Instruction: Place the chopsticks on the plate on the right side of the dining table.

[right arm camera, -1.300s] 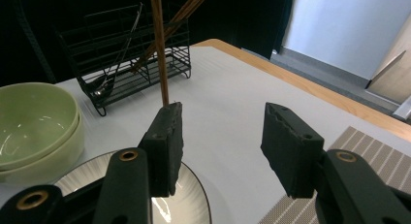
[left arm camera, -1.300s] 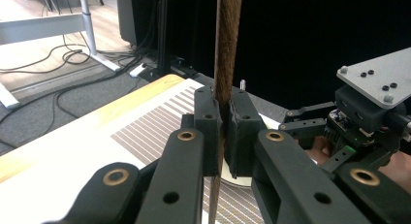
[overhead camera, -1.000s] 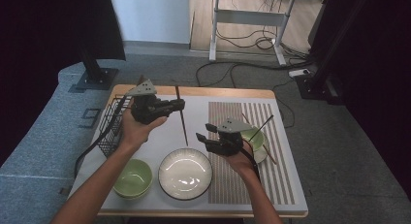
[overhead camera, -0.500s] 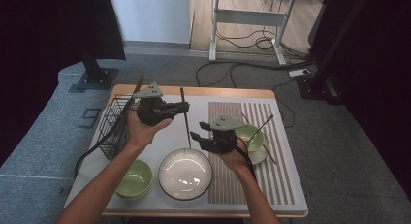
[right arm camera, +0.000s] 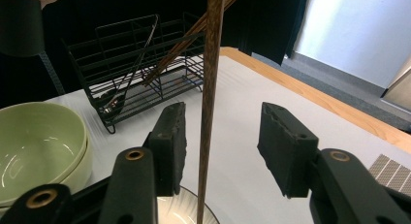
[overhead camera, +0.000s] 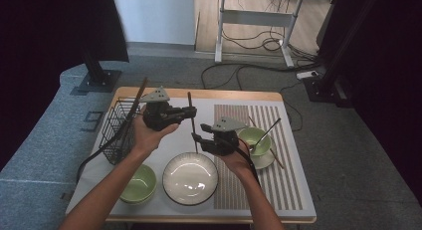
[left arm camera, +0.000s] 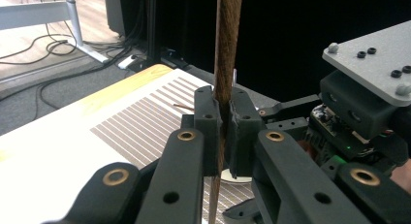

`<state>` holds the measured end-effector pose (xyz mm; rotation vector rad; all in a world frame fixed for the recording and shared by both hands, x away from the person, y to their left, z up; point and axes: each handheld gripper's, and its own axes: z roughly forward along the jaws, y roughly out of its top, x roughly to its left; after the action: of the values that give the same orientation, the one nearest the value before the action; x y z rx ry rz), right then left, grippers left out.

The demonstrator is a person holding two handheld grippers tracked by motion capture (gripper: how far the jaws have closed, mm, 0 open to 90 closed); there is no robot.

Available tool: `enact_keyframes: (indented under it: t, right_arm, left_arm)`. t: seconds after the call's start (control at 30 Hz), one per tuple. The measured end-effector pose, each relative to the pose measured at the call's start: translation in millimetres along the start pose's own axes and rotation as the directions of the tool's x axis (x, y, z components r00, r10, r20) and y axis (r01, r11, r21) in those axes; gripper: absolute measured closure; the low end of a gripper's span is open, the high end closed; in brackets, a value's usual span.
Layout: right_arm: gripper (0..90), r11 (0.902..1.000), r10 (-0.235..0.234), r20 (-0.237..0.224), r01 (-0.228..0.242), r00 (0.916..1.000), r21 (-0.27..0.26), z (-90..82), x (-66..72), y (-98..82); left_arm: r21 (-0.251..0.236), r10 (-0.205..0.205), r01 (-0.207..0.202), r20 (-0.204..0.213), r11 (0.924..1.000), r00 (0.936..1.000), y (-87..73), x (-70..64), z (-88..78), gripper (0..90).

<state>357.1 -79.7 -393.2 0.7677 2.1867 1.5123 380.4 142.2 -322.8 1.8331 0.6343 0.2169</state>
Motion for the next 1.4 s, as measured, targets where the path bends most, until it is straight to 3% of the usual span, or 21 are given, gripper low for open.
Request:
enact_keyframes:
  t: [0.43,0.73,0.9,1.03,1.13,1.4]
  right_arm:
    - [67.4,1.0,-0.005,0.003,0.005,1.0,-0.008,6.7,0.2,4.9]
    - [83.3,0.9999,-0.016,-0.011,0.016,0.9998,-0.005,9.4,0.7,10.0]
    - [84.5,0.9999,-0.017,-0.008,0.017,0.9998,0.001,11.1,0.4,9.2]
    - [84.5,0.9998,-0.02,-0.007,0.02,0.9998,0.005,10.6,-0.7,9.2]
    - [84.5,0.9999,-0.013,0.003,0.013,0.9999,0.005,7.6,-3.1,9.9]
    - [84.5,0.9999,0.007,0.024,-0.007,0.9997,-0.016,-3.4,-11.0,12.9]
  left_arm:
    - [0.016,0.0,0.0,0.012,0.9999,0.9999,-4.6,-1.5,7.6,84.7]
    - [0.009,0.004,-0.004,0.004,0.9999,1.0,-5.7,-1.4,7.0,84.6]
    - [0.002,0.013,-0.013,0.003,0.9999,0.9999,-8.1,-0.6,5.7,83.3]
    - [-0.02,0.02,-0.02,-0.004,0.9996,0.9998,-7.0,-1.6,2.1,73.9]
    - [-0.034,0.028,-0.029,-0.038,0.999,0.9989,-5.1,-0.8,-4.1,67.5]
    - [-0.052,-0.003,-0.001,-0.065,0.9986,0.9979,-14.2,8.4,-11.8,54.0]
